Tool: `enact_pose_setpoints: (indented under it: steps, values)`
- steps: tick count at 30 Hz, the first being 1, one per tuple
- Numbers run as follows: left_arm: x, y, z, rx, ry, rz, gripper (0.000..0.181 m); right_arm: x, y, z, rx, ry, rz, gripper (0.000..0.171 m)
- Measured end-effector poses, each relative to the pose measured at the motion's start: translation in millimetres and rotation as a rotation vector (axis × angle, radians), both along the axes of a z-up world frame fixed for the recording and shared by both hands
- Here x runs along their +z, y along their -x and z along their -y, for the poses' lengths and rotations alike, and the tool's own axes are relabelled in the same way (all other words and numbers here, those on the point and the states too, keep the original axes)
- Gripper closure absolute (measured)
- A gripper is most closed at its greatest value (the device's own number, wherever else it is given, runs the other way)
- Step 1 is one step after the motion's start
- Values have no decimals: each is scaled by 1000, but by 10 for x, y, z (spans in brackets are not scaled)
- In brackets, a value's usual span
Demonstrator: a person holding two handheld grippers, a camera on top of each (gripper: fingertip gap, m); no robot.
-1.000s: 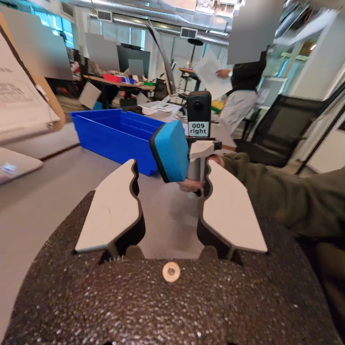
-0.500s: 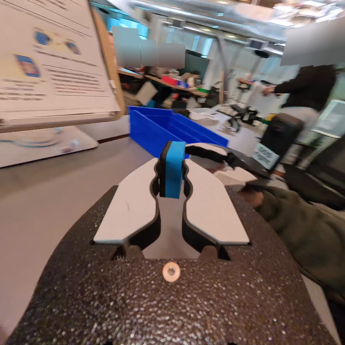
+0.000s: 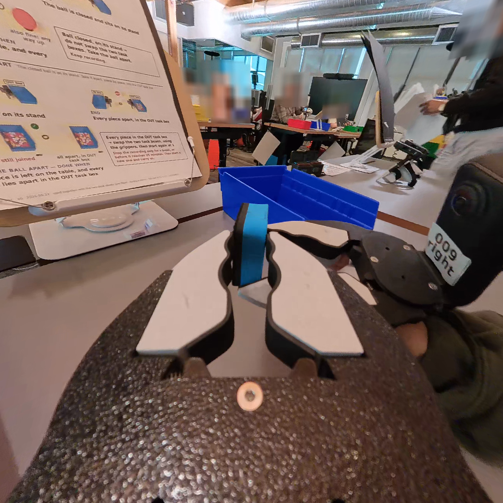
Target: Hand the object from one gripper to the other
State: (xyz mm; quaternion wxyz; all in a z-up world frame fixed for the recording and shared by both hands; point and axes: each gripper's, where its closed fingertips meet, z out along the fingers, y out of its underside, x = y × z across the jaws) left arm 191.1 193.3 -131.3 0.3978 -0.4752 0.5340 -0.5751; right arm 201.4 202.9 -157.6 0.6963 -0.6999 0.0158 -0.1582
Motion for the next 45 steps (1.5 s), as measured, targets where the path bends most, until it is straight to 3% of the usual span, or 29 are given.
enact_pose_setpoints:
  steps: [3,8,14,17,23,25,29,31,32,35,39,45]
  values:
    - [39,39,63,-127,-19,22,147,40,44,21,128,-10,-46,115]
    - [144,250,170,-458,80,27,115,192,477,197,612,-73,-213,115]
    - [224,534,249,-721,210,39,115,166,784,331,846,-29,-248,115]
    - [105,614,355,-801,153,-22,113,85,894,301,877,22,-235,115]
    - [24,536,367,-752,87,-57,124,23,845,208,805,28,-235,114]
    - [16,406,274,-640,97,-63,125,21,710,140,690,-7,-195,115]
    - [-63,85,-89,-264,117,-126,125,10,431,26,386,-42,11,110]
    - [-25,55,-107,-192,88,-91,125,24,397,-17,302,-52,53,108]
    - [-4,49,-99,-170,77,-78,125,27,397,-31,278,-56,66,114]
    - [41,42,-67,-141,49,-44,125,35,405,-34,235,-58,119,143]
    - [56,57,-53,-174,63,-42,124,51,397,-13,263,-54,108,144]
    - [191,179,34,-354,133,35,121,188,437,97,430,-145,-50,145]
